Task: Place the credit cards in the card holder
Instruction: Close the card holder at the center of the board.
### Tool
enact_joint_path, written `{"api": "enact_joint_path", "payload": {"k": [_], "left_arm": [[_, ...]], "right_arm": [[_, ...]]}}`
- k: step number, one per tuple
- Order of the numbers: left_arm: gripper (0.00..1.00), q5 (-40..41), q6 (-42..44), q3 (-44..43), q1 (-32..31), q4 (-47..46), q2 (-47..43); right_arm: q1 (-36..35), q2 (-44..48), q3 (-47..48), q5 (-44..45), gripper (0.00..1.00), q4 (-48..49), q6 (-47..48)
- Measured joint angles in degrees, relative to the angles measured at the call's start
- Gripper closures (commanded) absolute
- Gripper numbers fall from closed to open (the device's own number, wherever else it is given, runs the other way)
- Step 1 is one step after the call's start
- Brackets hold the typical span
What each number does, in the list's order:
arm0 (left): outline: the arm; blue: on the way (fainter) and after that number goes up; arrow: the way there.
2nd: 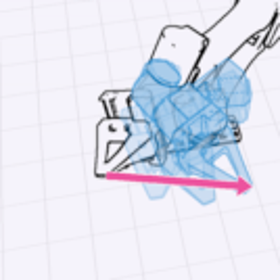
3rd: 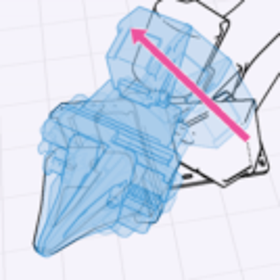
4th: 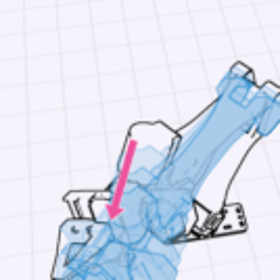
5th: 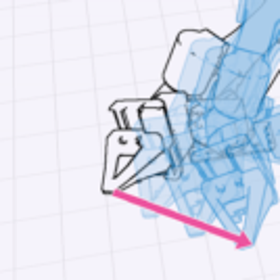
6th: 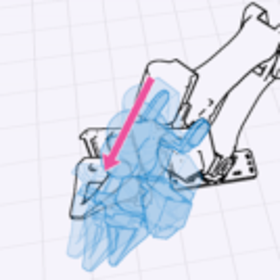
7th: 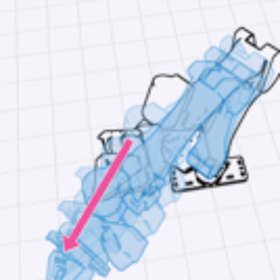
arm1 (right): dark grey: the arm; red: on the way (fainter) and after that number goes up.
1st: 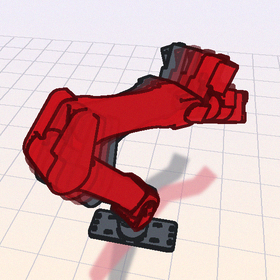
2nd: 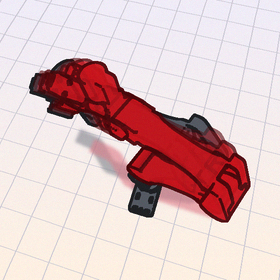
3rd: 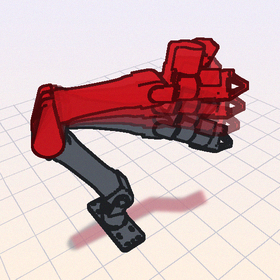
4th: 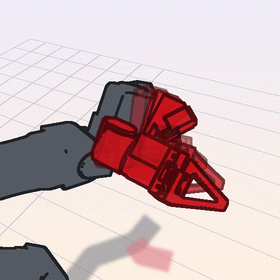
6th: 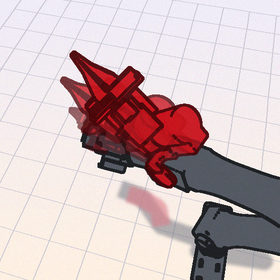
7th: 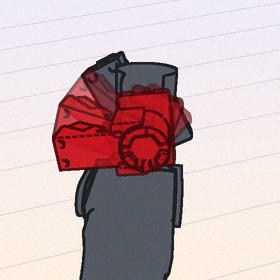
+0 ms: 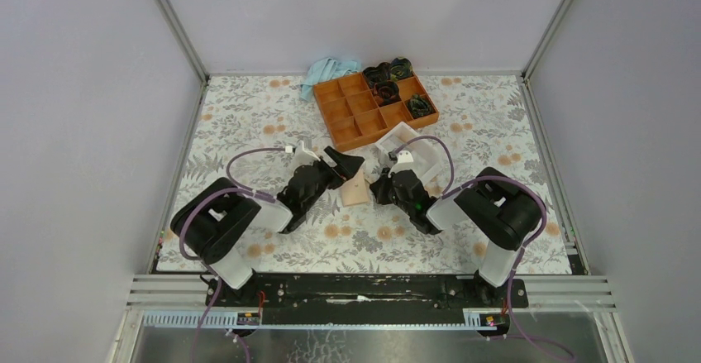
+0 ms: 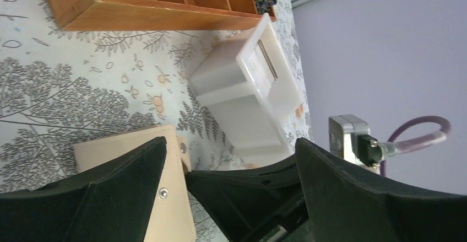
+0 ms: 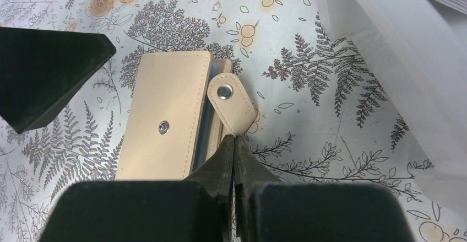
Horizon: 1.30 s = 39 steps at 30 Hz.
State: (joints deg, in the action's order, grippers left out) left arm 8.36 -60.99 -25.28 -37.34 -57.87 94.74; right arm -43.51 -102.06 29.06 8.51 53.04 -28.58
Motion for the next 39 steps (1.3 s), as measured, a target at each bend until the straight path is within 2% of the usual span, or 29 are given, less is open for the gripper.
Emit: {"api": "enact_joint_path", "payload": {"k": [6, 16, 23, 33, 36, 39], "left_arm": [[0.06, -0.9, 0.3, -0.5, -0.7, 0.7, -0.3], [0.06, -2.7, -1.4, -1.4, -2.2, 0.8, 6.0], [0.06, -2.6, -2.3, -2.9, -3.1, 1.1, 7.0], [0.06, -1.7, -2.5, -4.1, -3.1, 3.2, 7.0], [0.06, -1.6, -2.5, -4.8, -3.1, 4.3, 7.0], [0.06, -1.6, -2.5, -5.1, -3.1, 4.9, 7.0]], "right_arm": [[0.0, 0.0, -0.1, 0.0, 1.0, 0.0, 0.0], [0.0, 0.2, -1.4, 0.5, 1.0, 1.6, -0.7], [-0.1, 1.4, -3.8, 1.4, 1.0, 3.2, -1.0], [0.0, 1.9, -1.0, -3.4, 0.99, -1.5, 6.0], [-0.1, 2.5, 0.1, -4.7, 0.94, -4.2, 8.1], [-0.3, 2.9, 1.9, -5.4, 0.82, -7.9, 10.7]]}}
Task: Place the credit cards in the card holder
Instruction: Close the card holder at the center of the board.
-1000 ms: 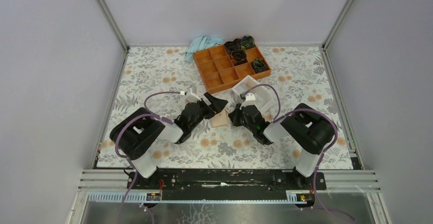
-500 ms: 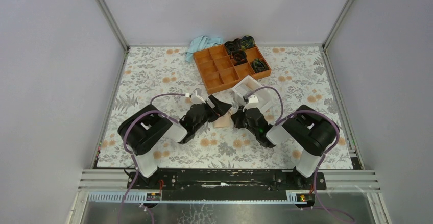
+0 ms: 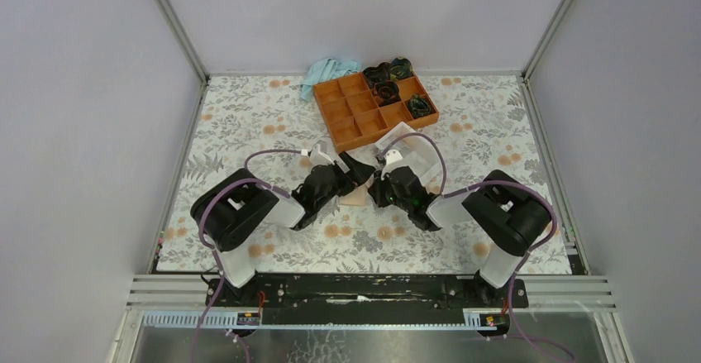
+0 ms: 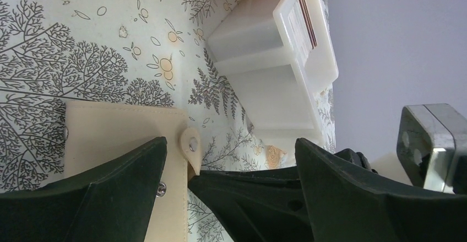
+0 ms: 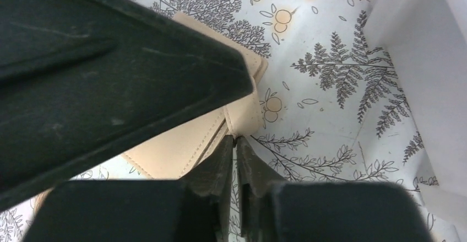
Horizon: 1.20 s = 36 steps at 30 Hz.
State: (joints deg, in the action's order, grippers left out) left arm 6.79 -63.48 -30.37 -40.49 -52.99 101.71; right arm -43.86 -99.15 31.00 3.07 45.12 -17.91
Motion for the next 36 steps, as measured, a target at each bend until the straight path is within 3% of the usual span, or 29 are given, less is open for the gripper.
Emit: {"api": "enact_joint_path", "payload": {"k": [6, 22, 28, 36], "left_arm": [[0.06, 1.1, 0.1, 0.0, 0.0, 1.3, -1.0], [0.06, 6.1, -0.2, 3.1, -0.1, 4.0, -10.6], [0.06, 9.5, -2.8, 8.3, 0.1, 4.0, -15.5], [0.06, 10.3, -9.6, 16.1, 3.1, 1.8, -16.2]], "right_arm": [[-1.2, 1.9, 0.6, -0.1, 0.64, -4.2, 2.5], [-3.3, 10.6, 2.3, 5.4, 0.61, -13.3, 2.4], [-4.7, 8.1, 10.7, 10.1, 0.61, -21.4, 0.3], [-5.9, -0.6, 29.7, 16.5, 0.61, -37.8, -3.0]]}}
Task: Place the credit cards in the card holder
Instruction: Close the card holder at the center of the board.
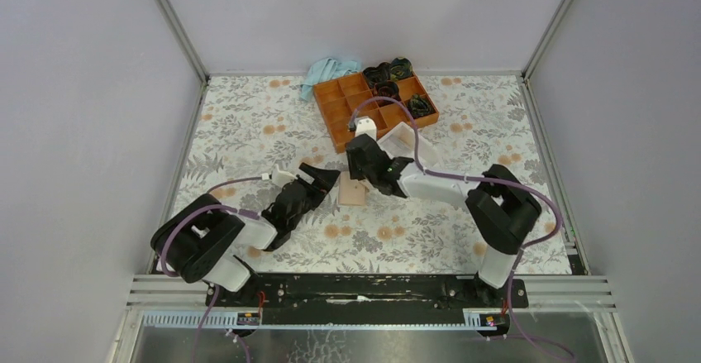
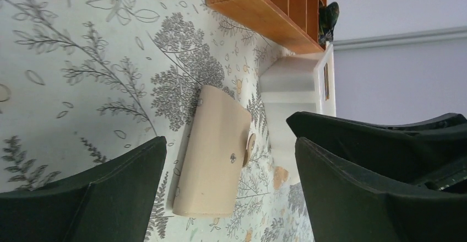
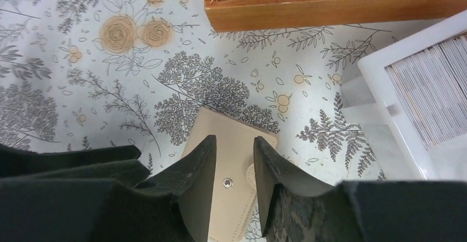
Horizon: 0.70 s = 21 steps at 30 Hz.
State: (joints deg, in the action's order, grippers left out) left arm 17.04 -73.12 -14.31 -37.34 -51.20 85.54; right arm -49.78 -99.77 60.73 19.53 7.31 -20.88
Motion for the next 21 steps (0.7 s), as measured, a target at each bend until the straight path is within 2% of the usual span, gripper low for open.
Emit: {"api": "enact_joint_path", "payload": {"k": [5, 12, 21], "left_arm": [[0.06, -0.1, -2.9, 2.1, 1.1, -2.7, 0.2], [0.06, -0.5, -5.1, 3.1, 1.5, -7.8, 1.9], [0.06, -1.4, -6.4, 4.3, 1.8, -11.7, 3.4]], "right_arm": [[-1.1, -6.1, 10.3, 4.0, 0.62, -12.6, -1.9], [-2.9, -10.0, 17.2, 8.7, 0.63, -26.3, -5.0], [-4.2, -13.9, 22.5, 11.5, 0.64, -35.9, -7.8]]}}
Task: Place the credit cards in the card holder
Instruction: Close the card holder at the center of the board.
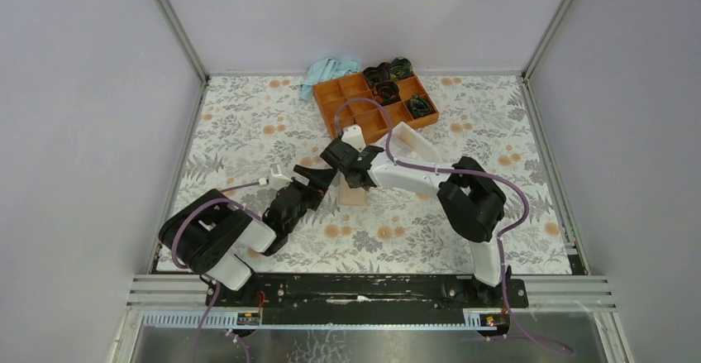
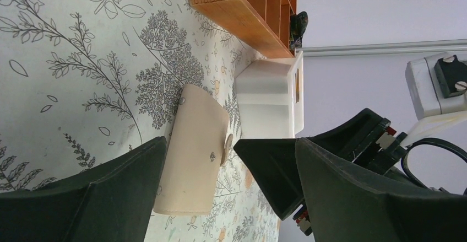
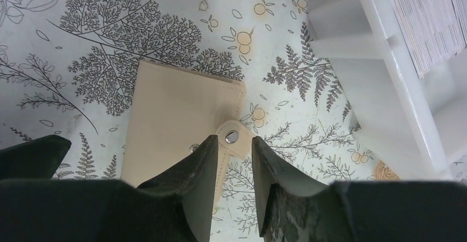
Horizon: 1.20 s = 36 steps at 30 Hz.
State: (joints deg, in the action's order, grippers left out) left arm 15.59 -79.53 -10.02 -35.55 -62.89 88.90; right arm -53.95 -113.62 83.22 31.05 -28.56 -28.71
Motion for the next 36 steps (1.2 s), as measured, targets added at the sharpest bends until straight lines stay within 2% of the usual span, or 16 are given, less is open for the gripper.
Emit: {"api": "enact_joint_path", "payload": {"k": [7, 23, 27, 31, 36], "left_arm": [[0.06, -0.2, -0.6, 0.8, 0.0, -2.3, 1.1], [0.06, -1.9, -1.0, 1.8, 1.4, -7.1, 3.7], [0.06, -2.3, -1.0, 1.8, 1.6, -7.3, 3.7], [0.06, -2.4, -1.0, 2.0, 1.9, -7.5, 3.7], [0.06, -2.6, -1.0, 2.0, 1.9, -7.5, 3.7]], "right_arm": [[-0.2, -3.3, 4.2, 0.1, 0.64, -3.3, -1.2], [-0.4, -7.1, 7.5, 1.5, 0.64, -6.6, -1.5], [-0.4, -7.6, 7.5, 1.5, 0.68, -7.0, -1.5], [-0.4, -7.6, 7.7, 1.7, 0.79, -7.1, -1.5], [-0.5, -7.6, 7.7, 2.7, 0.78, -7.2, -1.5]]}}
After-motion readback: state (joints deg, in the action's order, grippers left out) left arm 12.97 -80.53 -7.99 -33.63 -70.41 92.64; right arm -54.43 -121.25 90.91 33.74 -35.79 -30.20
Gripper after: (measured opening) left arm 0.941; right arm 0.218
